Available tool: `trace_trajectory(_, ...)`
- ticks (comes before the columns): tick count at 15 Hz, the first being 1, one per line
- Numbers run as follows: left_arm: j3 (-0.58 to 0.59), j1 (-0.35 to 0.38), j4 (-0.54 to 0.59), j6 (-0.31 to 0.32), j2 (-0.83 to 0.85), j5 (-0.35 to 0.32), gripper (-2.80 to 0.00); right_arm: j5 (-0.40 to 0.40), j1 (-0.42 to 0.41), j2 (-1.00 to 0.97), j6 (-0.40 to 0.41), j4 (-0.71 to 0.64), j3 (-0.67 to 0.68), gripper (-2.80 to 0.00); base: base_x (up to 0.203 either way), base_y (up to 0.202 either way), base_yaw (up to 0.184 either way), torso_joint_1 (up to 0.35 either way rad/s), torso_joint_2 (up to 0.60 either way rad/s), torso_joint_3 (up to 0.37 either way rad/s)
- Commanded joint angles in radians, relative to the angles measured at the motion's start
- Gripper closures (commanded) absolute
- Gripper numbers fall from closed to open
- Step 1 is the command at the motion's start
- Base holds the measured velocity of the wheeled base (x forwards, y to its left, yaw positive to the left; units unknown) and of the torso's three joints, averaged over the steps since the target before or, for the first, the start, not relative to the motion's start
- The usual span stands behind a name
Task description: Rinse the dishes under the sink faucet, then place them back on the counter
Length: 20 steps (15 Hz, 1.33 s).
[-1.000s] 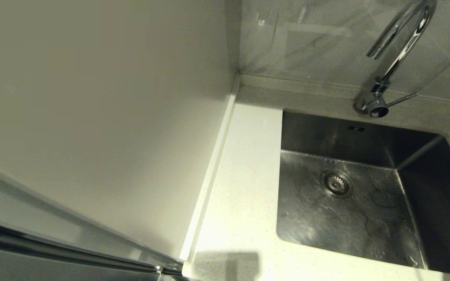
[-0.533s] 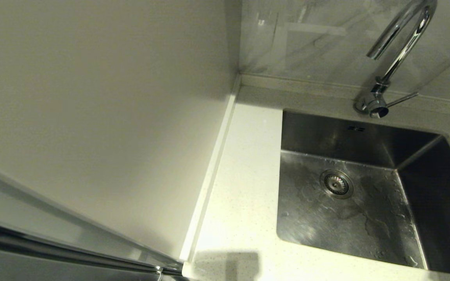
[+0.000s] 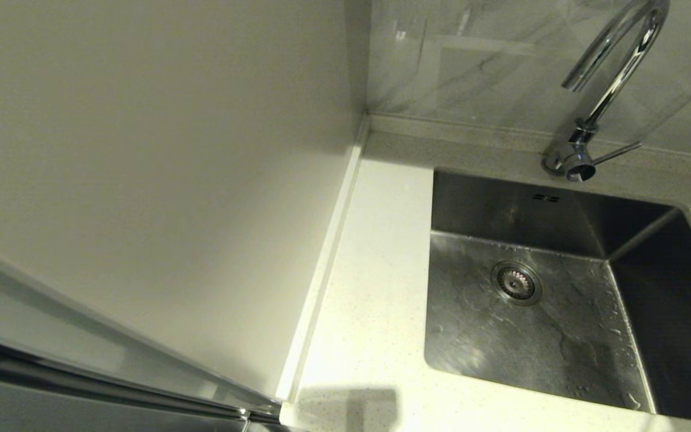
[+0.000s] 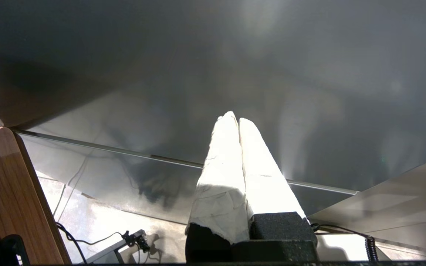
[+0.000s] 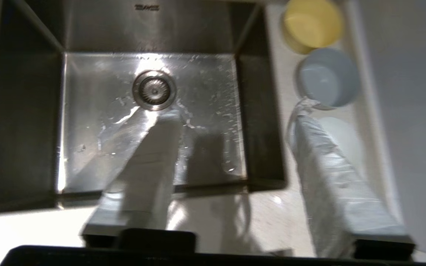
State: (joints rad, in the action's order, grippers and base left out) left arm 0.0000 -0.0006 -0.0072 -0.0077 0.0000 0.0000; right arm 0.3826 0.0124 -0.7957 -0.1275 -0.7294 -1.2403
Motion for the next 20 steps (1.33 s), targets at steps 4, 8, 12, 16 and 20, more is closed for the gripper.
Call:
trace_trajectory(4,0.003,0.000,0.000,0.000,0.000,0.000,0.00,0.027,0.015,0.454,0.134,-0.037,0.263,0.00,0.000,0.000,0.000,0.000,0.00,0.000)
trace_trajectory(8,0.003,0.000,0.000,0.000,0.000,0.000,0.00,0.030,0.016,0.624,0.144,-0.043,0.450,0.00,0.000,0.000,0.000,0.000,0.00,0.000)
trace_trajectory(12,0.003,0.001,0.000,0.000,0.000,0.000,0.00,-0.005,-0.002,0.790,0.119,-0.040,0.616,0.00,0.000,0.000,0.000,0.000,0.00,0.000)
trace_trajectory(16,0.003,0.001,0.000,0.000,0.000,0.000,0.00,-0.066,-0.005,0.796,0.051,0.155,0.839,0.00,0.000,0.000,0.000,0.000,0.00,0.000)
trace_trajectory(20,0.003,0.001,0.000,0.000,0.000,0.000,0.00,-0.185,-0.005,0.796,0.164,0.656,1.164,0.00,0.000,0.000,0.000,0.000,0.00,0.000)
